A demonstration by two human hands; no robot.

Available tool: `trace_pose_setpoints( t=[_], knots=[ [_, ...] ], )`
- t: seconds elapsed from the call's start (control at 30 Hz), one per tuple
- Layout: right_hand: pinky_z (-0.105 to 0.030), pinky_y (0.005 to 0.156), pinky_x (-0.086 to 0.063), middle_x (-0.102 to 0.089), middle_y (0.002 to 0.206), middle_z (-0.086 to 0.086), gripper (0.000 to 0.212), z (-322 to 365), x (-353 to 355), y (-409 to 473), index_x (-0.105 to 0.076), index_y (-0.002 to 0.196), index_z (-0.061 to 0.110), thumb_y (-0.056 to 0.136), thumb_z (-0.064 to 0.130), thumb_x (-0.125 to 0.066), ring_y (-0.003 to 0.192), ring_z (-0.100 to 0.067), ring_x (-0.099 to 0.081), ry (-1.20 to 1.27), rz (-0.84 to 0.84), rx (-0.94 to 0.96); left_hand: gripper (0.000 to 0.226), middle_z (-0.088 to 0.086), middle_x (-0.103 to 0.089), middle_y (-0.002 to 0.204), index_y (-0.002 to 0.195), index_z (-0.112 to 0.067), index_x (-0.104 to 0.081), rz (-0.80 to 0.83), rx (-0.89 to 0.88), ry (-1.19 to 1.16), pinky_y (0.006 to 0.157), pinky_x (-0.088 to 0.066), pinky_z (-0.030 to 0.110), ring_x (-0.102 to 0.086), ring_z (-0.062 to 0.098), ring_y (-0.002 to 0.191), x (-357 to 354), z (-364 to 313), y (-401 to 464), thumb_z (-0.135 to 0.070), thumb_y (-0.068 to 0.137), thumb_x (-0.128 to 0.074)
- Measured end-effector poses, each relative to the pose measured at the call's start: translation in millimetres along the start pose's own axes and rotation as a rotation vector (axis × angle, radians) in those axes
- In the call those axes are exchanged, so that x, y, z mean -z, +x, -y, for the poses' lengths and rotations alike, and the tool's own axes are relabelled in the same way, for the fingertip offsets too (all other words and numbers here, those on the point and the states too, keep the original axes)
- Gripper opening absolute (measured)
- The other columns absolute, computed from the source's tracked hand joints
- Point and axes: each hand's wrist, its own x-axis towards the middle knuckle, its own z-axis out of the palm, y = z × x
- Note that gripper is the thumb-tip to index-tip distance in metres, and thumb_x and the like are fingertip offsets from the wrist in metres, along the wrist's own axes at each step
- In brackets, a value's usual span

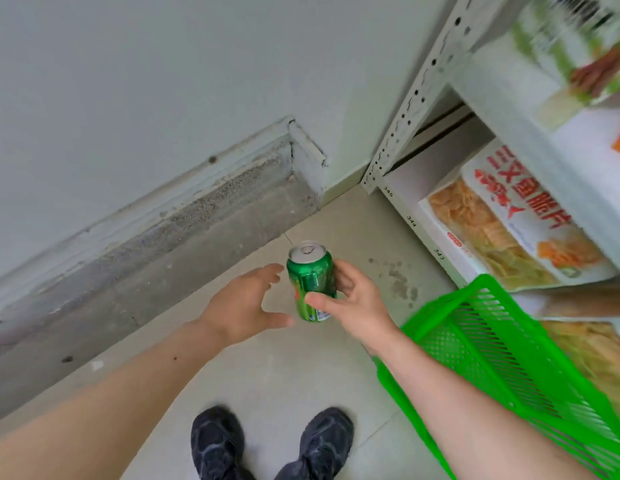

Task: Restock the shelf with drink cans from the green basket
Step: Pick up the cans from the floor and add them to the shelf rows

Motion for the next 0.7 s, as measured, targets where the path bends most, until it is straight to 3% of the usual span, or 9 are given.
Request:
trace_pose_setpoints(
  t=[0.07,0.2,0.4,0.57,0.7],
  knots=[
    [-0.006,0.083,-0.047,-0.068,0.105,0.017,0.056,51,21,-22,-0.056,0.109,0.032,0.074,-0.004,-0.079,0.097,0.012,-0.064,0.047,-0.002,0.035,0.091,-0.013,-0.053,0.127,0.141,-0.03,-0.033,-0.026,-0.082,-0.019,0.097,-0.043,0.028,-0.053,0.006,0.112,33,-46,-14,-0.049,0.066,-0.08],
    [-0.023,0.094,-0.052,-0.071,0.115,0.004,0.052,129,53,-57,-0.058,0.118,0.024,0.076,0.001,-0.079,0.108,-0.01,-0.068,0.077,-0.013,0.11,0.079,-0.019,-0.056,0.114,0.132,-0.035,-0.041,-0.03,-0.243,-0.095,0.094,-0.046,0.026,-0.056,0.003,0.107,83,-120,-39,-0.046,0.066,-0.082],
    [-0.029,0.094,-0.053,-0.071,0.117,-0.002,0.05,258,97,-126,-0.059,0.12,0.023,0.075,0.01,-0.079,0.111,-0.015,-0.067,0.136,-0.075,0.253,0.079,-0.018,-0.066,0.112,0.133,-0.032,-0.043,-0.065,-0.426,-0.243,0.096,-0.05,0.027,-0.064,-0.003,0.1,160,-234,-93,-0.042,0.066,-0.083],
    [-0.035,0.098,-0.052,-0.071,0.118,-0.007,0.048,338,126,-193,-0.06,0.12,0.017,0.074,0.018,-0.074,0.113,-0.021,-0.066,0.202,-0.123,0.35,0.086,-0.017,-0.067,0.111,0.136,-0.042,-0.033,-0.108,-0.512,-0.319,0.093,-0.053,0.038,-0.069,0.009,0.096,198,-320,-140,-0.042,0.066,-0.083],
    [-0.04,0.1,-0.05,-0.069,0.123,-0.008,0.053,386,151,-247,-0.058,0.127,0.014,0.078,0.023,-0.075,0.117,-0.022,-0.064,0.168,-0.179,0.406,0.083,-0.018,-0.068,0.109,0.134,-0.043,-0.036,-0.163,-0.579,-0.343,0.092,-0.054,0.035,-0.069,0.006,0.092,216,-381,-178,-0.035,0.067,-0.084]
  ],
)
